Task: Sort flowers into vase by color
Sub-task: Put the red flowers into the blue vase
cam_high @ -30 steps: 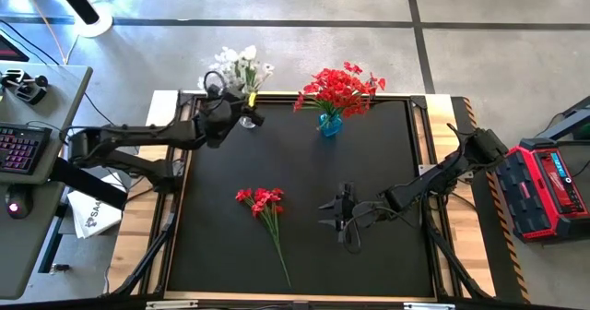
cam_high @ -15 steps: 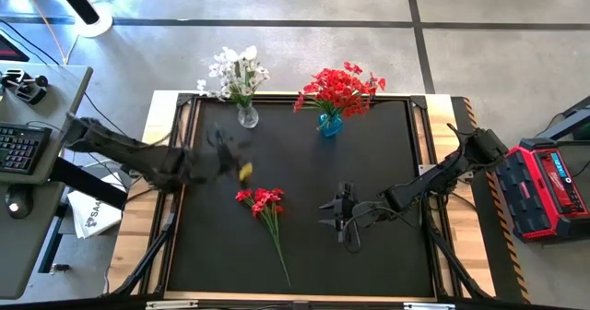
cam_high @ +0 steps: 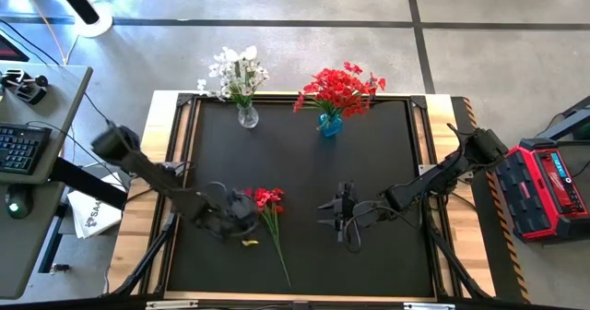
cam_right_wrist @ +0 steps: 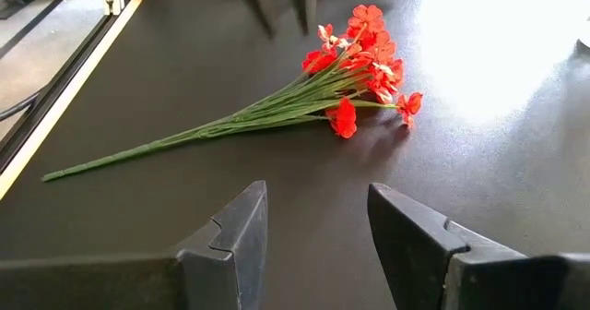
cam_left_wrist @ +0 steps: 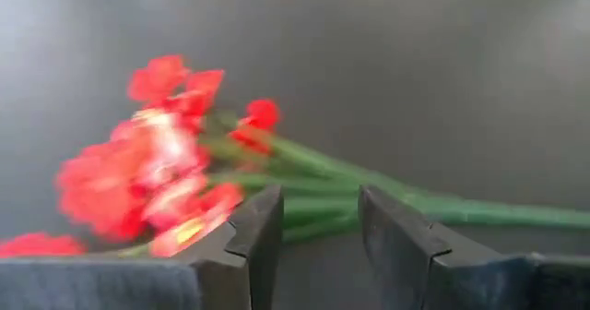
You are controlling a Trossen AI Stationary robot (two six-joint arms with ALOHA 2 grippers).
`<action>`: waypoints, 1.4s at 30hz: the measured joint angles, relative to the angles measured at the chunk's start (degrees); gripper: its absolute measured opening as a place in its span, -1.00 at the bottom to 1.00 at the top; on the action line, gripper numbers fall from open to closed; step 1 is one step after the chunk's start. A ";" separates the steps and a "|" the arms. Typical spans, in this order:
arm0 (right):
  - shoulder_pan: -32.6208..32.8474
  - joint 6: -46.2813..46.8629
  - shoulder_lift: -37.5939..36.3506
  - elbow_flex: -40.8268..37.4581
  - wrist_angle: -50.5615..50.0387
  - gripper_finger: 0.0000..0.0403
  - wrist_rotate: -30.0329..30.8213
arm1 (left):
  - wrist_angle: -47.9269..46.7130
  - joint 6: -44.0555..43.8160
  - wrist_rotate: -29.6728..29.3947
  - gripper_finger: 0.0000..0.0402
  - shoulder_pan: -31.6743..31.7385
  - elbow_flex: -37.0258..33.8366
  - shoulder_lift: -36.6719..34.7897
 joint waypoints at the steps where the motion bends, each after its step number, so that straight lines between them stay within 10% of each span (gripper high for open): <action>1: 0.00 0.00 0.00 0.00 0.00 -0.20 0.00 | 3.72 0.62 0.07 -0.37 0.63 0.00 2.36; 11: 0.00 -0.63 0.00 0.00 -0.07 -0.20 -0.05 | 25.74 23.71 -7.37 -0.39 14.35 7.04 15.90; 21: 0.89 0.00 0.00 0.00 -1.82 -0.20 -2.56 | -5.99 37.60 24.34 -0.39 14.52 21.59 10.63; 42: 1.38 -1.57 0.00 0.00 -1.77 -0.20 -2.18 | -5.11 53.46 38.06 -0.38 8.55 21.57 20.82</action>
